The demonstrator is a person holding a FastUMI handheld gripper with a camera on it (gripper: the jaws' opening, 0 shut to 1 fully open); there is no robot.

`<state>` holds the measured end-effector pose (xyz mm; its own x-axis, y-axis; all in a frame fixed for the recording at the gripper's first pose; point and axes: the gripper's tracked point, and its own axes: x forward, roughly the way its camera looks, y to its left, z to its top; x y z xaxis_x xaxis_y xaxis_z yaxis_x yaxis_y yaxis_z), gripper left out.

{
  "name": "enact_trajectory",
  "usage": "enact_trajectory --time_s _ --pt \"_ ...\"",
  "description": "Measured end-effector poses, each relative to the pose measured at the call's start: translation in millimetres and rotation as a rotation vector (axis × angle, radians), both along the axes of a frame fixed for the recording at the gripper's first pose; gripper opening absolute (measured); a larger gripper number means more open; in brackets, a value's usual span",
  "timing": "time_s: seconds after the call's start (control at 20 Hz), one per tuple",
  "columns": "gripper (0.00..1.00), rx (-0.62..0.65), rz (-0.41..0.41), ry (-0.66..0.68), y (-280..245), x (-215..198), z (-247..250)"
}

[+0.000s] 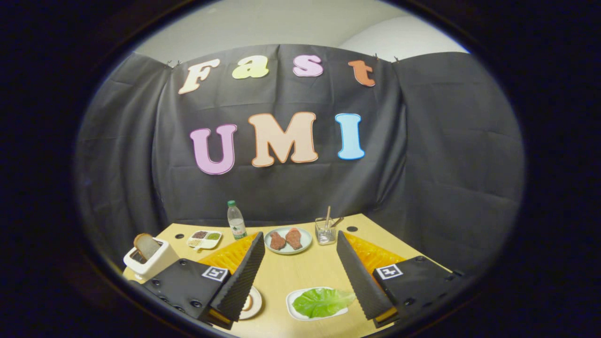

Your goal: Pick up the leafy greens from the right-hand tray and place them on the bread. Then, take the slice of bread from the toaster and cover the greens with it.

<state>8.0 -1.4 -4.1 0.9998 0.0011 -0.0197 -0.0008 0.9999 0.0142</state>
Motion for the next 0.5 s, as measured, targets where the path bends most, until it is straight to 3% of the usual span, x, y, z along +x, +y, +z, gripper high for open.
enact_trajectory --time_s 0.5 --pt "0.98 0.001 0.049 0.028 6.7 14.0 -10.8"
